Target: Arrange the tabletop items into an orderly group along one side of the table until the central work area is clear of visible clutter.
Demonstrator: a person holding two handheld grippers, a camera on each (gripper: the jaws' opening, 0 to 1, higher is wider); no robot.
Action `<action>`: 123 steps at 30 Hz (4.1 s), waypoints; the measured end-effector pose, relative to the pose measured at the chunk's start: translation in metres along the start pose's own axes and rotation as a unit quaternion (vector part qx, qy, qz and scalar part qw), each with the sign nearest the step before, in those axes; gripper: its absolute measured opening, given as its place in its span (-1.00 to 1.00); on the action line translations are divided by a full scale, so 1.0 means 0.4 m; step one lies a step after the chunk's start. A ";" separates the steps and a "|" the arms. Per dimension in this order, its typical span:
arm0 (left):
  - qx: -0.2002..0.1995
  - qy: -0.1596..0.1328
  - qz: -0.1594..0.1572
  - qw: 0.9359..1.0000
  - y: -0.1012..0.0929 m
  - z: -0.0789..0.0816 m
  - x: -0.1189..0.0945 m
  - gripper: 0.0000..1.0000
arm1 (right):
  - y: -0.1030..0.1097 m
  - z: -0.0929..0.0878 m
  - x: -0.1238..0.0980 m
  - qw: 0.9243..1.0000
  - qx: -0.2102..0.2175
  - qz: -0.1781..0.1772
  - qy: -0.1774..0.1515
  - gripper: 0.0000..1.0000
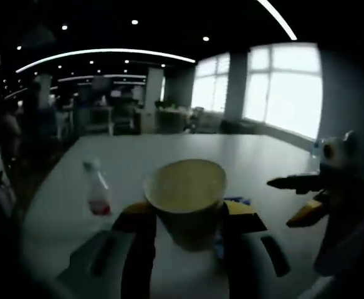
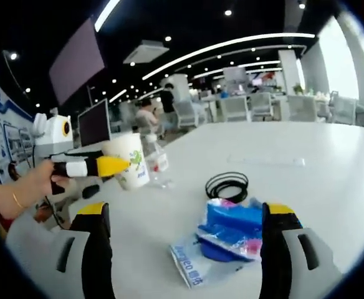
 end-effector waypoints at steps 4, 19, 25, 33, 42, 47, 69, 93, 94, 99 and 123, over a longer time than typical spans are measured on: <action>-0.006 0.003 0.018 1.000 0.025 -0.013 0.031 -0.21 | -0.016 -0.030 -0.001 1.000 0.020 -0.011 0.018 0.99; -0.025 0.013 0.050 0.998 0.096 -0.080 0.189 -0.21 | -0.074 -0.062 -0.011 0.996 0.014 -0.067 0.049 0.99; -0.022 0.014 0.071 0.997 0.135 -0.100 0.237 -0.21 | -0.084 -0.071 -0.013 0.996 0.023 -0.073 0.055 0.99; -0.039 0.008 0.099 0.994 0.175 -0.122 0.270 -0.21 | -0.084 -0.074 -0.012 0.995 0.027 -0.076 0.058 0.99; -0.022 -0.006 0.107 0.994 0.178 -0.142 0.305 -0.21 | -0.088 -0.079 -0.012 0.994 0.028 -0.078 0.064 0.99; 0.032 0.010 0.113 0.993 0.179 -0.155 0.319 -0.21 | -0.090 -0.080 -0.013 0.994 0.030 -0.080 0.064 0.99; 0.026 0.032 0.117 0.992 0.187 -0.202 0.333 -0.19 | -0.095 -0.082 -0.013 0.994 0.038 -0.082 0.068 0.99; 0.041 0.051 0.105 0.992 0.164 -0.195 0.272 0.24 | -0.077 -0.072 -0.009 0.995 0.049 -0.068 0.059 0.99; 0.041 0.051 0.105 0.992 0.162 -0.193 0.267 0.27 | -0.077 -0.072 -0.009 0.995 0.049 -0.068 0.058 0.99; 0.024 0.042 0.102 0.994 0.158 -0.171 0.237 0.42 | -0.075 -0.071 -0.011 0.994 0.052 -0.071 0.057 0.99; -0.011 0.041 0.075 0.996 0.109 -0.089 0.053 0.99 | -0.028 -0.017 -0.019 0.995 0.096 -0.025 0.001 0.99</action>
Point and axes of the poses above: the point that each gripper's makers call its tool centre point, and the gripper's own axes: x roughly forward along the fingers, y roughly to its left, z roughly out of its top, the point moved 8 cm from there along -x, roughly backward along the fingers, and after that the axes turned 1 degree about -x, right-handed, at the moved point
